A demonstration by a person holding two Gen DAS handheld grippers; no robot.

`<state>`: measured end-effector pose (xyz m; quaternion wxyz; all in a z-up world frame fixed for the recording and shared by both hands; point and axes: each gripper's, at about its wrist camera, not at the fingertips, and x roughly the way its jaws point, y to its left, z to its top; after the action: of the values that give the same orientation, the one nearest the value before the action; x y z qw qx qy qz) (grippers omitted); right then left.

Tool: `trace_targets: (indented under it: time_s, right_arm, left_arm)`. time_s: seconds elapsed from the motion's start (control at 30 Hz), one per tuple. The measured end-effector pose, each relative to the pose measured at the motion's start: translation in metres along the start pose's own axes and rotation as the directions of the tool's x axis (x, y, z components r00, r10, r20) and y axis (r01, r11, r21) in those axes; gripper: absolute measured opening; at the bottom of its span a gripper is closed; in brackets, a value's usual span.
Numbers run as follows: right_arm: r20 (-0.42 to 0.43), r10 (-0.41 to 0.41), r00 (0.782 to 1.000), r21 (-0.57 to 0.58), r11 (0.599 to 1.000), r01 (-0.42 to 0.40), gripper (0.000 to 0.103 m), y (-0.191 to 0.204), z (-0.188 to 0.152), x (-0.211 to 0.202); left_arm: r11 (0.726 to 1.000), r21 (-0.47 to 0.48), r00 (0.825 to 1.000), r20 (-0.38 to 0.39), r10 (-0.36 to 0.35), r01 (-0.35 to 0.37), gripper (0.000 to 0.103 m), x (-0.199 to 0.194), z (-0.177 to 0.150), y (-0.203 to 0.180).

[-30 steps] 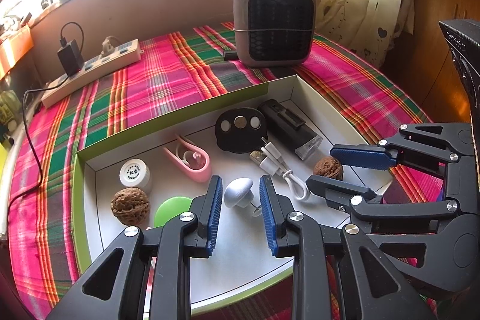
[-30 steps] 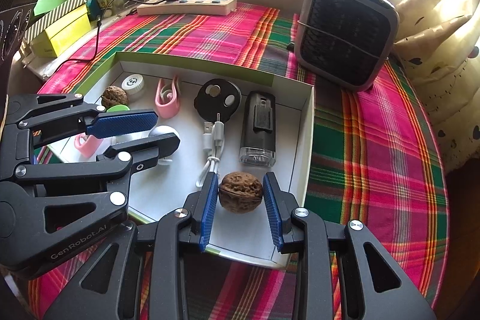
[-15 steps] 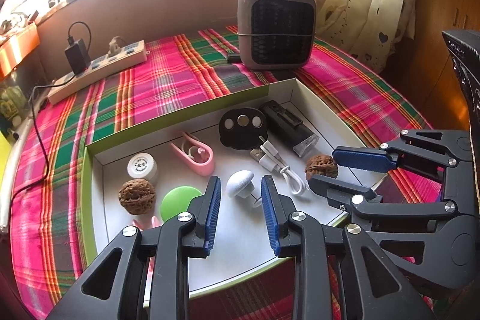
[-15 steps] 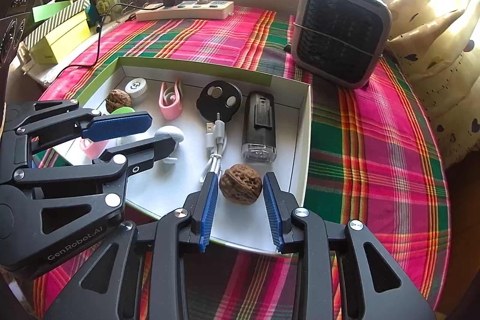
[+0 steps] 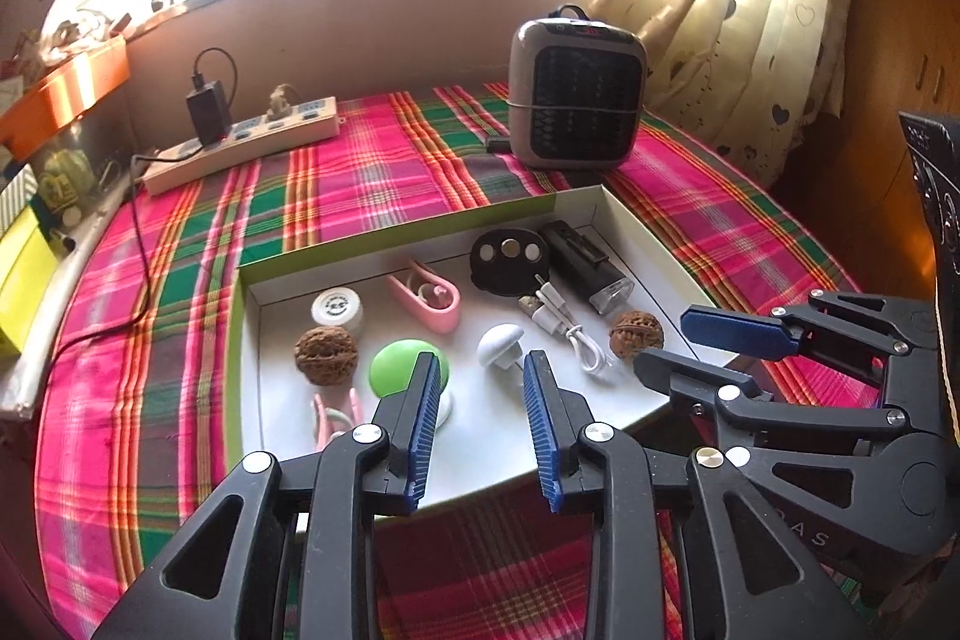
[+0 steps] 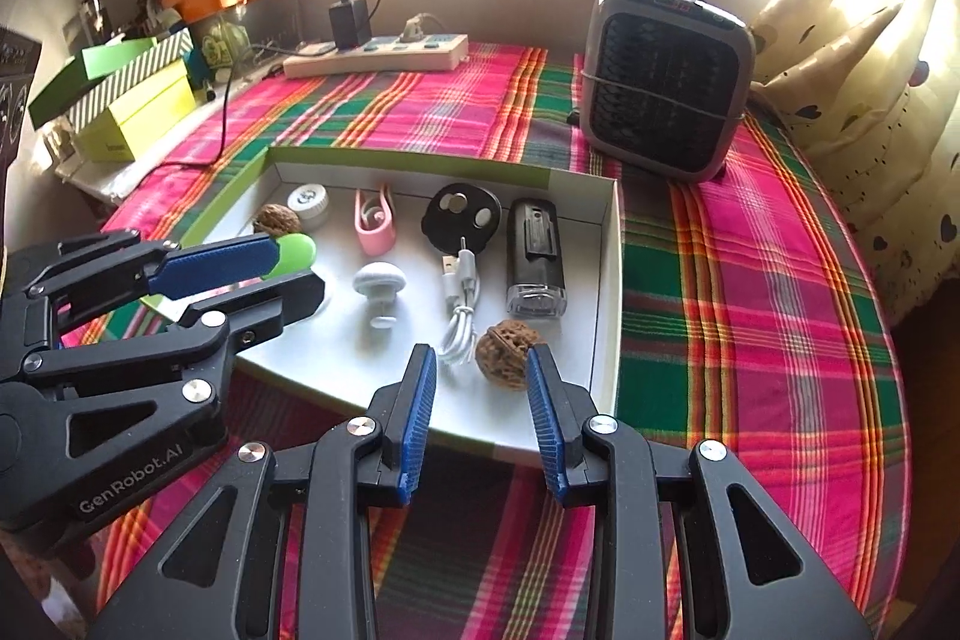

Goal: Organize objects
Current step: 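Lower the white knob and walnut into the box and open both grippers, then withdraw both open grippers from the box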

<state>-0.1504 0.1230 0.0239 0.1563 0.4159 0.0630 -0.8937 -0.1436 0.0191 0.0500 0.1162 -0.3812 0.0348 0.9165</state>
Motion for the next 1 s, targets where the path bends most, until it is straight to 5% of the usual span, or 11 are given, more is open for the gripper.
trace_targets:
  time_s: [0.53, 1.0]
  right_arm:
    - [0.038, 0.006, 0.999, 0.028, 1.000, -0.007, 0.039, 0.010, -0.021, -0.022]
    - [-0.015, -0.030, 0.999, 0.045, 0.999, 0.030, 0.045, 0.009, -0.049, -0.013]
  left_arm:
    - [0.993, -0.082, 0.996, -0.002, 0.085, -0.085, 0.028, -0.028, -0.037, 0.017]
    - [0.972, -0.159, 0.982, -0.103, 0.157, -0.172, 0.032, -0.021, -0.082, 0.043]
